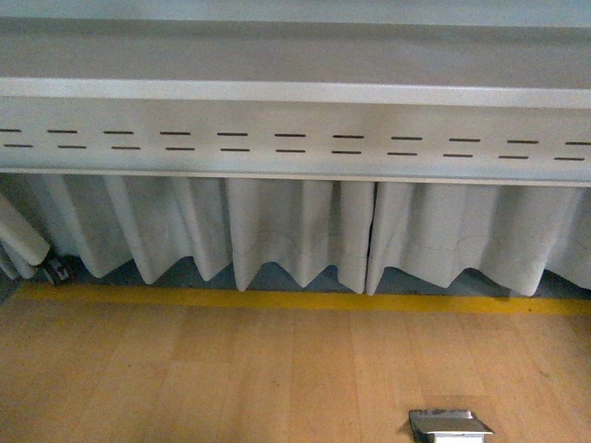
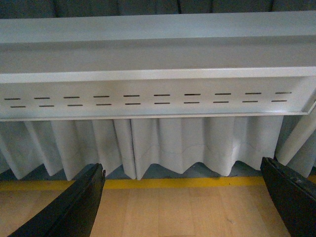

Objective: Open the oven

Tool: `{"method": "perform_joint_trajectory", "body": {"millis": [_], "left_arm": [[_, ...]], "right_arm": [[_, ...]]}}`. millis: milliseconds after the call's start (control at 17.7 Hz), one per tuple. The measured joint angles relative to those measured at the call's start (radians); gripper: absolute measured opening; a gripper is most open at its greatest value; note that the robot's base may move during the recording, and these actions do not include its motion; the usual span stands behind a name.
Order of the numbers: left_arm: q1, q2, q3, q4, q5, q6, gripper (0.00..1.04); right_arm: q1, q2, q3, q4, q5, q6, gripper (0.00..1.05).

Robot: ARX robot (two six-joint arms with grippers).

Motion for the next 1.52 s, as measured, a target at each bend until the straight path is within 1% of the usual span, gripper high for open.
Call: {"method": "perform_joint_trajectory", "body": {"millis": [1525], "left_arm": [[0.000,0.000,0.000,0.000,0.000,0.000,0.98]], "right_arm": [[0.000,0.000,0.000,0.000,0.000,0.000,0.98]]}}
